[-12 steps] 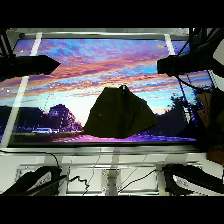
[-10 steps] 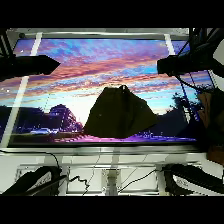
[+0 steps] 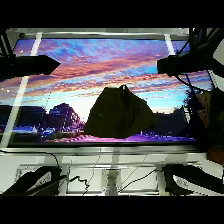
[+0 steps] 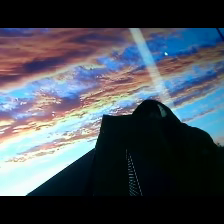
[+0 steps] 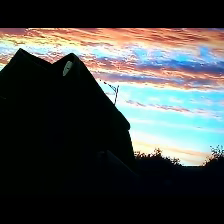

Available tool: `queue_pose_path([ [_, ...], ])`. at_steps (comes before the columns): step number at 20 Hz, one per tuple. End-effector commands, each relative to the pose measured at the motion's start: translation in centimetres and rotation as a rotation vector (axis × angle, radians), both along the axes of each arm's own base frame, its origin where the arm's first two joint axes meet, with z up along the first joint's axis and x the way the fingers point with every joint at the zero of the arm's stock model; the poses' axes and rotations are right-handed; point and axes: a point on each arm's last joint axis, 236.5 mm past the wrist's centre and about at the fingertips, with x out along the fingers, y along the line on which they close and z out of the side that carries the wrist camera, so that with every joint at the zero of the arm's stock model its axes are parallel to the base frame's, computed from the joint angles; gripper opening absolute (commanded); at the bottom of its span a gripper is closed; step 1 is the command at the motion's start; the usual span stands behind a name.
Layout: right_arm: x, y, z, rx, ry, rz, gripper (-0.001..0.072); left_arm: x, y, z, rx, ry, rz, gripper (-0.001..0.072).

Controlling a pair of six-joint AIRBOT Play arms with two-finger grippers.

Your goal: Fold the clothes and pants, and hang the long-sleeved shirts on hangers.

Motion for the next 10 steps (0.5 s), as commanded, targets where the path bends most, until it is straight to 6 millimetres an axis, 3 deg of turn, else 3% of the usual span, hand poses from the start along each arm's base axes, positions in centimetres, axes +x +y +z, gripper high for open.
queue_pose_path([
  [1,0.0,0.0,0.0,0.000,0.001,0.001,0.0046,0.0,0.0,0.0,0.000,0.000,0.001,0.0225],
  [6,0.0,0.1,0.0,0.000,0.000,0.001,0.0047,1.2,0.5,0.8,-0.016,-0.044,0.038,0.0224],
  [8,0.4,0.1,0.3,0.002,-0.020,0.001,0.0047,0.9,0.3,-0.1,-0.031,0.004,0.041,0.0224],
  [10,1.8,-0.5,1.3,-0.023,-0.093,-0.008,0.0047,0.6,-0.1,-2.2,-0.023,0.083,0.007,0.0224],
])
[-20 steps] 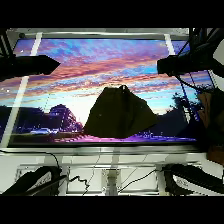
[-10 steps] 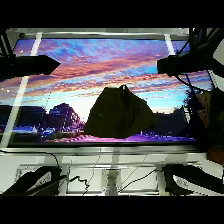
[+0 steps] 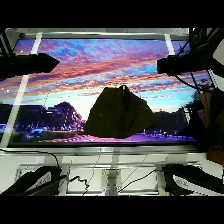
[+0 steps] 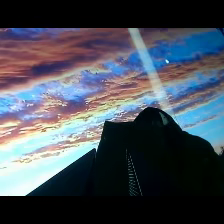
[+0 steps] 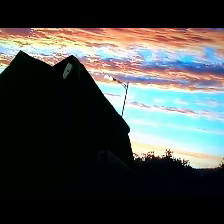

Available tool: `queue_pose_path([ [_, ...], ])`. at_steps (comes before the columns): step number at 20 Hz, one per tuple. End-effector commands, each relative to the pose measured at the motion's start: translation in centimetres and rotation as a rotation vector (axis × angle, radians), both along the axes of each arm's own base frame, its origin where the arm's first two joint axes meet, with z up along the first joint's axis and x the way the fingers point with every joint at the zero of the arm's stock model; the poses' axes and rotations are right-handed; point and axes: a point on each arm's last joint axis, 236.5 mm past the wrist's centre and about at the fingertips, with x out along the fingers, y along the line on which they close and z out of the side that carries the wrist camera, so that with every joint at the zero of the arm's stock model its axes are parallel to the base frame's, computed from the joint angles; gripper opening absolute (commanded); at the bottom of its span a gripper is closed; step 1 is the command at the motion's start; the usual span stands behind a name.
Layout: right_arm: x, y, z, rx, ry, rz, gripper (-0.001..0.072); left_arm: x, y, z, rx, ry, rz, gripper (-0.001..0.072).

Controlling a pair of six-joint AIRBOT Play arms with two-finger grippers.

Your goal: Fold the clothes and pants, and hang the long-sleeved shirts on hangers.

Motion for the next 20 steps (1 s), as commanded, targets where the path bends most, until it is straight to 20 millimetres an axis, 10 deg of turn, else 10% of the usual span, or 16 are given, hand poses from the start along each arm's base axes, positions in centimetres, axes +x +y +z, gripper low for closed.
queue_pose_path([
  [1,1.3,-0.7,0.9,-0.045,-0.069,0.005,0.0047,-0.7,-0.6,-3.5,0.001,0.135,-0.045,0.0227],
  [4,1.2,-2.3,0.7,-0.201,-0.067,0.100,0.0047,-2.5,-1.3,-10.7,0.001,0.382,-0.118,0.0453],
  [10,0.8,-11.7,-5.7,-0.195,0.155,-0.019,0.0045,-6.0,-2.4,-22.2,-0.089,0.545,-0.101,0.0467],
  [12,0.8,-11.9,-8.4,-0.018,0.201,-0.002,0.0046,-7.5,-3.4,-24.9,-0.148,0.562,-0.108,0.0470],
  [15,0.8,-12.5,-10.6,0.148,0.223,-0.017,0.0046,-9.7,-3.0,-28.8,-0.127,0.606,-0.090,0.0666],
  [20,2.1,-13.2,-10.9,0.164,0.177,-0.048,0.0065,-13.6,-4.9,-33.0,-0.099,0.730,-0.177,0.0662],
])
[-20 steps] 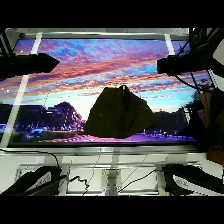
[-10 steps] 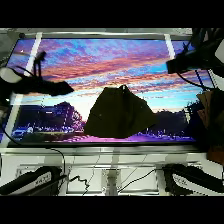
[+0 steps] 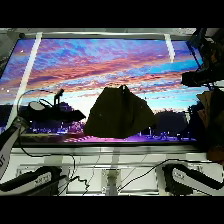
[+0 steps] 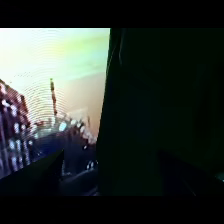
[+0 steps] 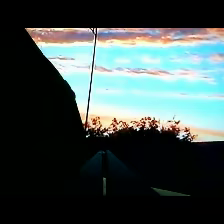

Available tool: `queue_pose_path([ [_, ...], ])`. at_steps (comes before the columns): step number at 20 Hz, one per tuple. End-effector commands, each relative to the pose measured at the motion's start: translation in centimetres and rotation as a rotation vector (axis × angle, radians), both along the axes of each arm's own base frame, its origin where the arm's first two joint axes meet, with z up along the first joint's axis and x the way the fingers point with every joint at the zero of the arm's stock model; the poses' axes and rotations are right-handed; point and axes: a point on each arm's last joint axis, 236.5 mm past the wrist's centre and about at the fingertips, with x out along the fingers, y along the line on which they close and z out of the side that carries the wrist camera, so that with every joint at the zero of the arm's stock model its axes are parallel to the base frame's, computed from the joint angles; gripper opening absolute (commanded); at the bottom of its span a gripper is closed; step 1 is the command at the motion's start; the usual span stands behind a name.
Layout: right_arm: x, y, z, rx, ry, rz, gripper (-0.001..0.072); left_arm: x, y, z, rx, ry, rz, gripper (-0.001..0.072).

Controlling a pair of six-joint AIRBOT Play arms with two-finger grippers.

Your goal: Fold the clothes and pants, and hang the long-sleeved shirts on hangers.

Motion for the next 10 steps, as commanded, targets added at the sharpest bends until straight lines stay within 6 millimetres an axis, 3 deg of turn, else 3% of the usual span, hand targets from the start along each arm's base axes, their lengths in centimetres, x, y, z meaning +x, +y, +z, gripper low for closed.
queue_pose_path([
  [1,0.9,-0.2,0.0,0.041,-0.043,-0.017,0.0065,-2.5,-1.6,-2.7,0.001,0.065,-0.066,0.0661],
  [3,1.1,-0.3,0.0,0.039,-0.048,-0.019,0.0066,-3.8,-3.1,-3.8,0.007,0.099,-0.122,0.0651],
  [4,1.1,-0.3,0.0,0.039,-0.048,-0.019,0.0065,-4.2,-3.7,-4.3,0.014,0.106,-0.140,0.0568],
  [5,1.1,-0.3,0.0,0.038,-0.048,-0.019,0.0065,-4.2,-4.1,-4.6,0.025,0.100,-0.152,0.0413],
  [7,1.1,-1.0,-0.2,0.008,-0.047,-0.026,0.0066,-3.4,-4.4,-4.3,0.035,0.065,-0.152,0.0024],
  [10,1.2,-2.2,-0.3,-0.049,-0.058,-0.007,0.0054,0.6,-3.9,0.0,0.029,-0.067,-0.156,0.0016],
])
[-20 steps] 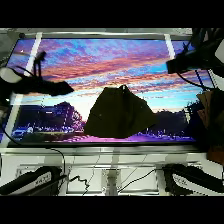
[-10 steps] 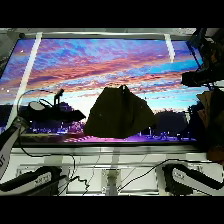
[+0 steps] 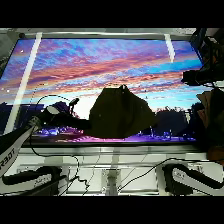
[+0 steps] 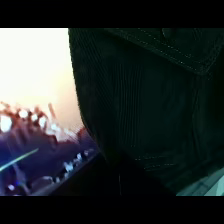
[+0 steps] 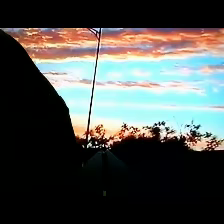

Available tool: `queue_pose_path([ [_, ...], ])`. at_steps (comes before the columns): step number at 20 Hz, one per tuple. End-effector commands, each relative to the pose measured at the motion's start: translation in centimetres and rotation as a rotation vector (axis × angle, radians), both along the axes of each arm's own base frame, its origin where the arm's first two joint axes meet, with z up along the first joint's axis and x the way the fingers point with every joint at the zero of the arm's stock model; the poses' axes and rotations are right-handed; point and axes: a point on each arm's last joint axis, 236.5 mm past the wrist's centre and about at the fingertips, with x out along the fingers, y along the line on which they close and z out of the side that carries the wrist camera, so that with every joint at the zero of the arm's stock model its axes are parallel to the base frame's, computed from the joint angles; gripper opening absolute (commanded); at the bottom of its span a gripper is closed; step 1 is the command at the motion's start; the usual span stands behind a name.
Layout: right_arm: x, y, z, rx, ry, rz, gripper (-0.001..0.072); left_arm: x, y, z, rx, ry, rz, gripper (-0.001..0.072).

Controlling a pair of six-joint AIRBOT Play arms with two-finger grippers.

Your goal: Fold the clothes and pants, and hang the long-sleeved shirts on hangers.

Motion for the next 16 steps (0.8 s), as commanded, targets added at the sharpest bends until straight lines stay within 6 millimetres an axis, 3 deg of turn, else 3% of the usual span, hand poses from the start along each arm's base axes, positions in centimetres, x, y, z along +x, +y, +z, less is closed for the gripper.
queue_pose_path([
  [1,0.3,-0.8,-0.2,-0.023,-0.010,0.016,0.0046,4.2,0.3,4.9,-0.002,-0.159,-0.024,0.0016],
  [3,-0.1,0.5,-2.1,0.032,0.046,0.055,0.0046,7.8,1.6,10.0,0.040,-0.331,-0.031,0.0016],
  [5,-2.2,3.4,-5.7,0.145,0.161,0.138,0.0046,10.6,2.6,14.5,0.075,-0.478,-0.019,0.0016],
  [7,-5.3,6.8,-9.8,0.298,0.280,0.190,0.0055,12.5,3.5,16.6,0.112,-0.573,0.010,0.0016],
  [8,-7.1,8.2,-12.0,0.363,0.347,0.185,0.0226,13.0,3.7,16.7,0.117,-0.588,0.026,0.0016],
  [9,-8.5,9.1,-14.1,0.396,0.401,0.169,0.0515,13.2,3.7,16.5,0.120,-0.588,0.030,0.0017],
  [10,-9.9,9.8,-16.4,0.410,0.444,0.147,0.0643,13.4,3.8,16.3,0.122,-0.586,0.033,0.0017],
  [13,-12.8,12.0,-21.2,0.456,0.530,0.044,0.0612,13.5,3.8,15.5,0.123,-0.567,0.031,0.0017],
  [16,-14.4,15.5,-22.9,0.514,0.552,0.035,0.0608,13.5,3.8,15.0,0.124,-0.556,0.030,0.0017],
])
